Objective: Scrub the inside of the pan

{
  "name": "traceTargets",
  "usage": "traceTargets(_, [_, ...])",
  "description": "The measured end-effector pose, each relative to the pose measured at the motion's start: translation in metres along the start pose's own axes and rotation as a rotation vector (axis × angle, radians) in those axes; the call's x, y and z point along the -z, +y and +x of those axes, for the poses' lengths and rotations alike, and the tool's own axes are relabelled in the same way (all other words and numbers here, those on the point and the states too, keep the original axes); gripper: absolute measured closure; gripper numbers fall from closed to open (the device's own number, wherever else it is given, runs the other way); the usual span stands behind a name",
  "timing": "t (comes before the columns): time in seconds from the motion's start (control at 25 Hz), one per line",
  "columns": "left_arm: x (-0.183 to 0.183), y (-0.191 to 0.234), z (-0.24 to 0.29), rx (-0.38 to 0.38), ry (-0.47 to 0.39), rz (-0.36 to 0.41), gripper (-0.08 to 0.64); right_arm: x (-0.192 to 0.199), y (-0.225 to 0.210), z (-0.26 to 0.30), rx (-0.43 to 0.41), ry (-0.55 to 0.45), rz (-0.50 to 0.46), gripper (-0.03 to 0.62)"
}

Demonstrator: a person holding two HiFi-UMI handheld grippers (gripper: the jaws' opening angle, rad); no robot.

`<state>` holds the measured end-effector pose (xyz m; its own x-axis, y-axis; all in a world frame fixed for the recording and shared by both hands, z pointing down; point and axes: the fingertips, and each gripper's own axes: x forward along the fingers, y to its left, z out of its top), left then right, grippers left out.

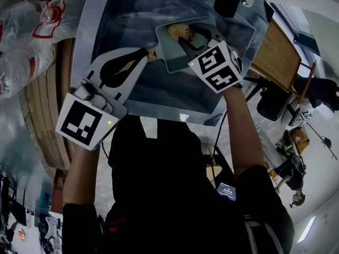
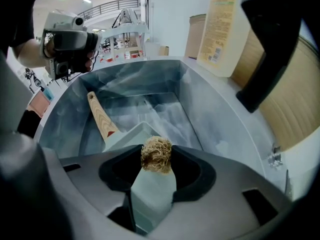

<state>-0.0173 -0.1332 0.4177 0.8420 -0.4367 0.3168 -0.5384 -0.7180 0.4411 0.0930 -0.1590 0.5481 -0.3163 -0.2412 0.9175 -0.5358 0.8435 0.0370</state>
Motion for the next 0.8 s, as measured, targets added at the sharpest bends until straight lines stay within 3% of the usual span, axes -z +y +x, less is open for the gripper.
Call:
traceTargets(0.48, [-0.006,-0.021,0.034,0.044,0.008,0.012,0.534,0.052,-0.038,-0.031,0.067,0.104,-0.029,0.411])
traceTargets(0.8, [-0.006,-0.025,0.041,0.044,0.014,0.016,0.534,0.070,-0.037,-0.029,0.069,0.173,-0.089,0.411])
